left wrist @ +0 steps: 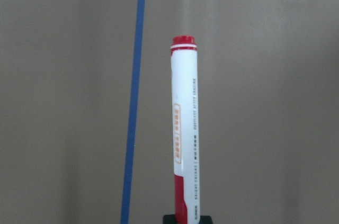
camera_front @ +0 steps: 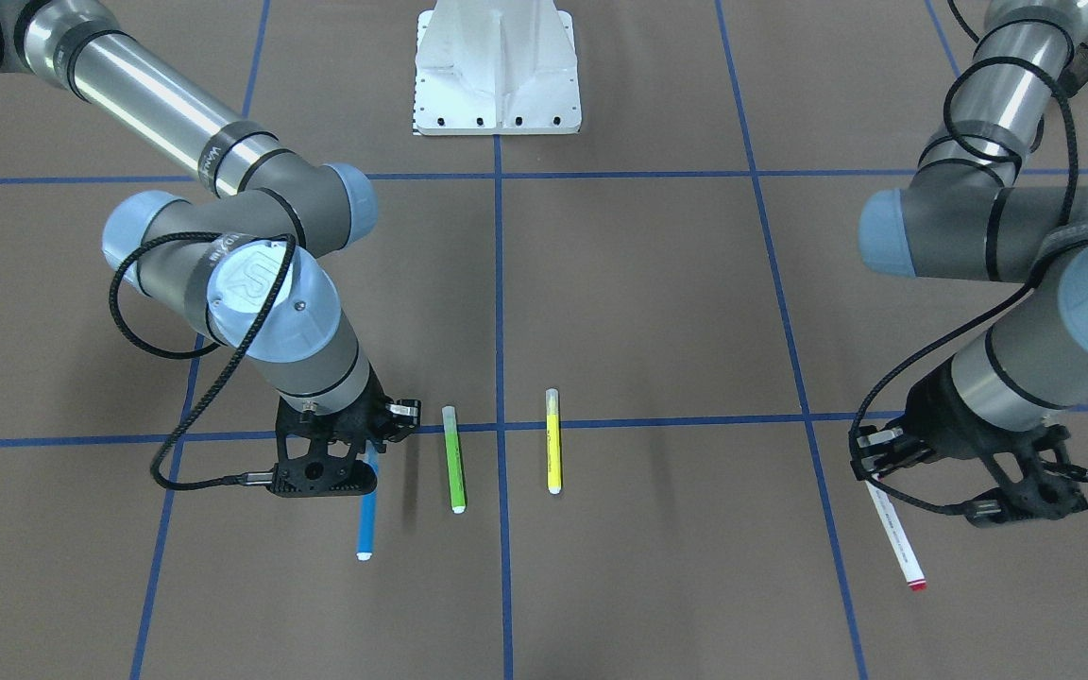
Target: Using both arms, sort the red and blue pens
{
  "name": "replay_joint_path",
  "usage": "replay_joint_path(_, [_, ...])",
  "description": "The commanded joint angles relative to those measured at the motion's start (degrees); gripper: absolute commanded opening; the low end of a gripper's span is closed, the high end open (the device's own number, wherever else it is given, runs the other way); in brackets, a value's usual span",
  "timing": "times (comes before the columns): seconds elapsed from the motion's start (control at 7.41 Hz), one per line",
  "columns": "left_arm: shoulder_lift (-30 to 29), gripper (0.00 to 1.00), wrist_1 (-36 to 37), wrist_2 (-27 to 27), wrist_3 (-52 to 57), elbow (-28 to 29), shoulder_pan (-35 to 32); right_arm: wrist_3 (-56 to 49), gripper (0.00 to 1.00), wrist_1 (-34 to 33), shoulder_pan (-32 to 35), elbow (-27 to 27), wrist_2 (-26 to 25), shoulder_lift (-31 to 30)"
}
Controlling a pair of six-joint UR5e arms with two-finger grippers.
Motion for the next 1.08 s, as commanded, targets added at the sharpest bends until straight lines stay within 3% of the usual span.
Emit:
replay_joint_path(0.0, [3.7, 0.00, 0.3, -0.9, 0.5, -1.7, -3.9, -5.7, 0.00, -5.1, 4.6, 9.8, 1.9, -8.5])
replay_joint_path(0.54, [6.5, 0.00, 13.3, 2.1, 30.8, -1.9, -13.4, -38.7, 0.00, -22.6, 17.2, 19.2, 1.2, -20.1])
replay_joint_path(0.81, [13.1, 0.00, 13.8, 3.6, 44.8, -4.4, -18.8, -52.0, 0.00, -23.8, 23.9, 19.3, 0.0, -26.7])
replay_joint_path(0.94, [18.1, 0.00, 13.8, 3.7, 46.5, -8.0, -20.1, -59.3, 0.00, -23.9, 26.3, 19.3, -2.3, -29.7])
